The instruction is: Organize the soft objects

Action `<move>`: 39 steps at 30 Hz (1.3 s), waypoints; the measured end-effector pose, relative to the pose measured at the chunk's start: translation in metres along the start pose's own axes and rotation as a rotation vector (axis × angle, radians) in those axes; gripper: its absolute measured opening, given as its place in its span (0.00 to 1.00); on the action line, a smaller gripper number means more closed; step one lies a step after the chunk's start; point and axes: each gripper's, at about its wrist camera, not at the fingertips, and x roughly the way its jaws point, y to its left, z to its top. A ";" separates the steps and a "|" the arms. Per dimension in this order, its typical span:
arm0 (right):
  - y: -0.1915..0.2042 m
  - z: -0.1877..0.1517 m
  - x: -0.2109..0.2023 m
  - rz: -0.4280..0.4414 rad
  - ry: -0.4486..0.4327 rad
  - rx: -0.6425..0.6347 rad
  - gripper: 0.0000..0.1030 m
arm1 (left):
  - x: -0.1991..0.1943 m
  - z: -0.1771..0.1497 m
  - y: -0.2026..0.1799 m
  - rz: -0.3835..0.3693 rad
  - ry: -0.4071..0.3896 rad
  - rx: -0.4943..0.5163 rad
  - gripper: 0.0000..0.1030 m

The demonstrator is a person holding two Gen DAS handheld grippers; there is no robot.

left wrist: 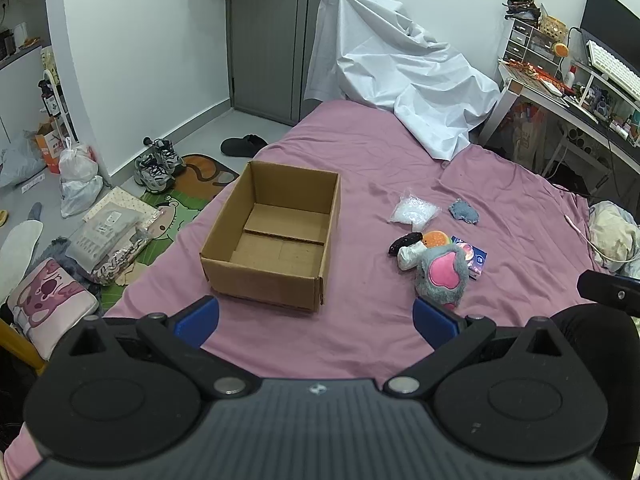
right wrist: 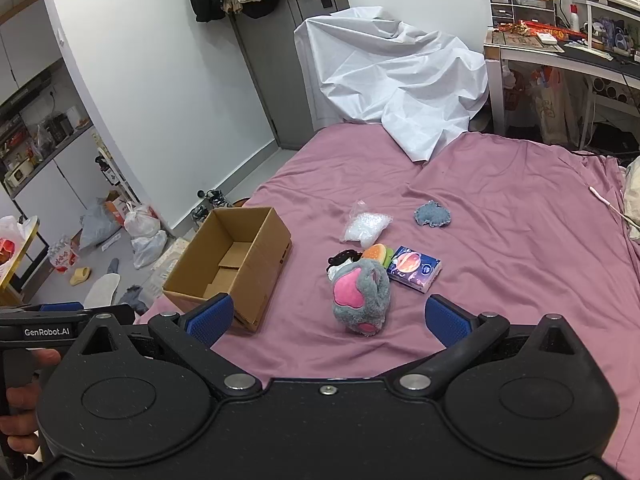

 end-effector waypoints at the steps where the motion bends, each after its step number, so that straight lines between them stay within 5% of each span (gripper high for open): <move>1: 0.000 0.000 0.000 -0.001 0.001 0.001 1.00 | 0.000 0.000 0.000 -0.001 0.000 -0.001 0.99; 39: -0.028 0.003 0.021 -0.005 0.034 0.070 1.00 | 0.026 0.014 -0.024 -0.044 0.024 0.008 0.99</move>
